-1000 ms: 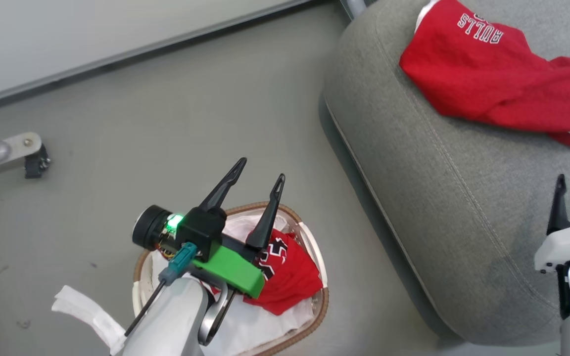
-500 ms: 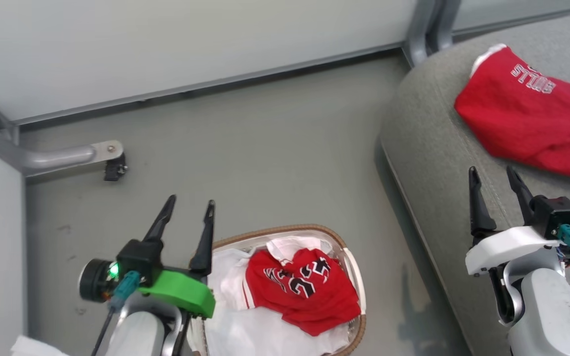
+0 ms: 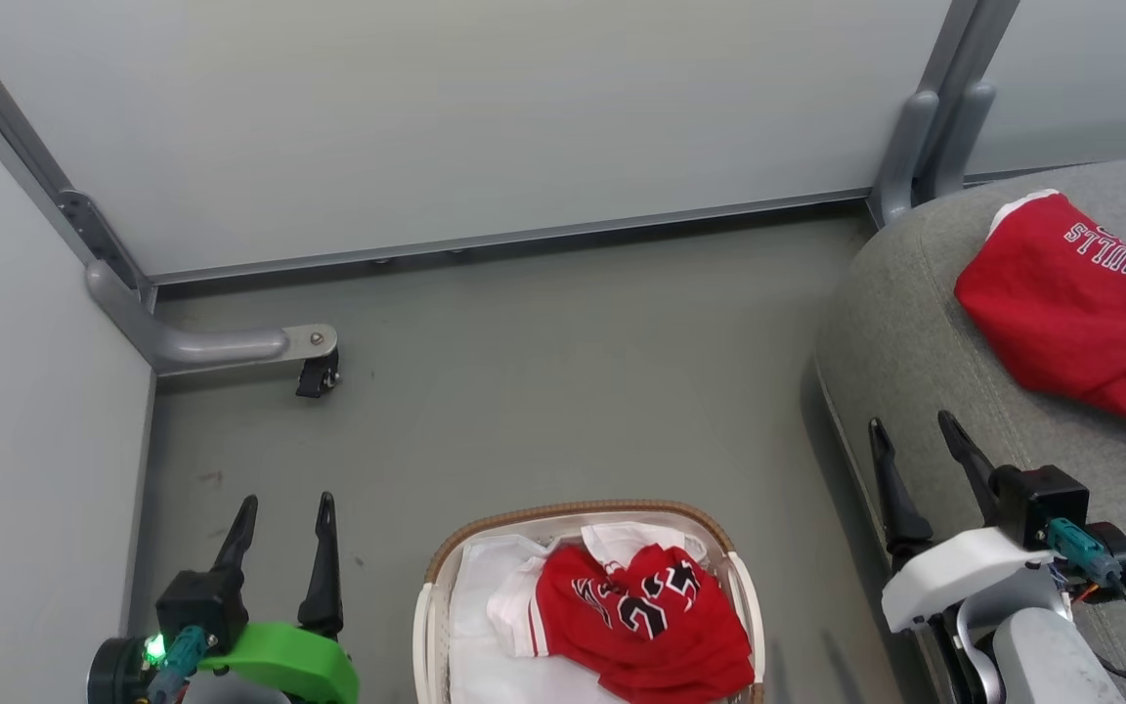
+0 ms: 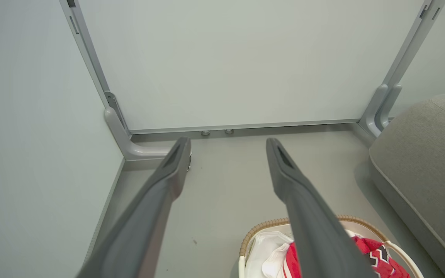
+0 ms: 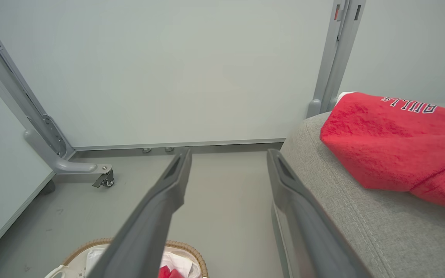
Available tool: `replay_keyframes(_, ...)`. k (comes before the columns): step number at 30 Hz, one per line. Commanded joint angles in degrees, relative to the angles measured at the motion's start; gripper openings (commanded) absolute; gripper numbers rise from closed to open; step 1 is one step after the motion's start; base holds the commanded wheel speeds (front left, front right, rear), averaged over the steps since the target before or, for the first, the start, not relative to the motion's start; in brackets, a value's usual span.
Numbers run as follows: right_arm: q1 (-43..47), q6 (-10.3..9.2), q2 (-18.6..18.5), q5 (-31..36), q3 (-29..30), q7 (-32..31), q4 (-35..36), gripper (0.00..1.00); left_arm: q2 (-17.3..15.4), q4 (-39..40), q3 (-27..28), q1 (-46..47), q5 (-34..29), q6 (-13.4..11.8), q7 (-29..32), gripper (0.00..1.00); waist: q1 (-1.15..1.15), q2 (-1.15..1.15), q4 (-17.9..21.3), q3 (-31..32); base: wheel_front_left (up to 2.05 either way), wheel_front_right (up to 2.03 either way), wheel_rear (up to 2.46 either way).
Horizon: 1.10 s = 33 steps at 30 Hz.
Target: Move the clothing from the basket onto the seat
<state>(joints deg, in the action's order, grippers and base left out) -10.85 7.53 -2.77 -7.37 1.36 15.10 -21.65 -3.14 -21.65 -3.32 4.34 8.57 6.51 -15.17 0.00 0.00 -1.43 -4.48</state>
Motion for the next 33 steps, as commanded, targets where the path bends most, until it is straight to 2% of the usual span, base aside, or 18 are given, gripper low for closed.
replay_keyframes(1, 1.4, -0.08, -0.3, -0.3, -0.1, 0.1, -0.3, 1.00, 0.1, -0.3, 0.6, -1.4, -0.5, 0.1, 0.0, 1.00, 0.00, 0.00, -0.8, 1.7, 0.00, 0.00, 0.00)
replay_keyframes(7, 3.9, -0.08, -0.3, -0.9, -0.7, 0.1, -0.9, 1.00, 0.2, -1.5, 1.9, -3.8, 0.5, 0.5, 0.0, 1.00, 0.00, 0.00, -0.3, 2.8, 0.00, 0.00, 0.00)
replay_keyframes(17, 2.4, -0.08, -0.3, -1.8, -1.8, 0.1, -0.8, 1.00, 0.2, -1.4, -1.1, -2.8, 1.7, 0.7, 0.0, 1.00, 0.00, 0.00, 1.5, 1.0, 0.00, 0.00, 0.00)
replay_keyframes(23, 0.1, -0.08, -0.3, -1.8, -2.5, 0.1, 1.3, 1.00, 0.2, -2.8, -4.9, 1.3, 3.4, 1.0, 0.0, 1.00, 0.00, 0.00, 3.7, -3.7, 0.00, 0.00, 0.00)
replay_keyframes(33, -5.9, -0.08, -0.2, -2.8, -5.4, 0.1, 7.0, 1.00, 0.1, -8.5, -14.7, 11.5, 6.5, 1.0, 0.0, 1.00, 0.00, 0.00, 10.6, -15.0, 0.00, 0.00, 0.00)
